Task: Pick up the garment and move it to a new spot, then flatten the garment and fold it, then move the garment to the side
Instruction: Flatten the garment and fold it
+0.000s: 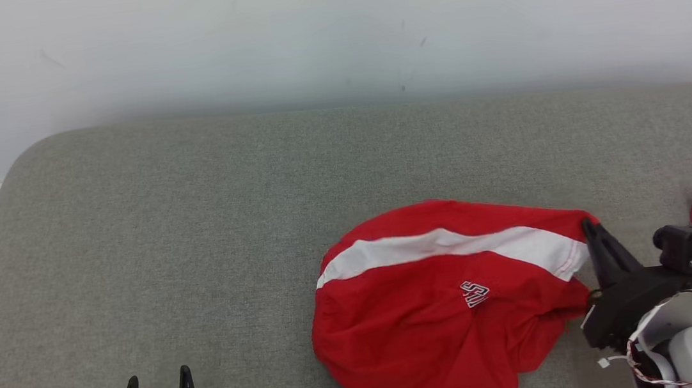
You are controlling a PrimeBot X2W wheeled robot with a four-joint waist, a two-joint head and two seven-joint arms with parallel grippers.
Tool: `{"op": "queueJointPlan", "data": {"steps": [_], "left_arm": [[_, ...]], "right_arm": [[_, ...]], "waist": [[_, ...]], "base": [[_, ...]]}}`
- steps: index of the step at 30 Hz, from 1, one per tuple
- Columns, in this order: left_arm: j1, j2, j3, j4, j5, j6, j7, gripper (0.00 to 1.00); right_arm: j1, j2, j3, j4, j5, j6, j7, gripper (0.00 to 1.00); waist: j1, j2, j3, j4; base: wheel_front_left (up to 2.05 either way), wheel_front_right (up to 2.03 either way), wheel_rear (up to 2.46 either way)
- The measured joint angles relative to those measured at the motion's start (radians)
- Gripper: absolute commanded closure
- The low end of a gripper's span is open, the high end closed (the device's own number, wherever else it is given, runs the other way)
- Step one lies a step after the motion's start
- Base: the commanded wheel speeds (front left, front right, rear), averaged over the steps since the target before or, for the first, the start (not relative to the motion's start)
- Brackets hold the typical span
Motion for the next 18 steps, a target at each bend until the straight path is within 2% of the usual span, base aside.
{"op": "queueJointPlan", "data": {"steps": [9,18], "left_arm": [[0.000,0.000,-0.001,0.000,0.004,-0.002,0.000,0.00],[-0.025,0.000,-0.017,0.003,0.009,-0.015,0.000,0.00]], "right_arm": [[0.028,-0.075,-0.083,-0.066,-0.049,0.000,0.149,1.00],[-0.142,-0.128,-0.012,0.094,-0.066,0.000,0.163,1.00]], "waist": [[-0.0001,0.0000,0.002,-0.011],[-0.0001,0.0000,0.030,-0.003]], "base": [[0.00,0.00,0.00],[0.00,0.00,0.00]]}}
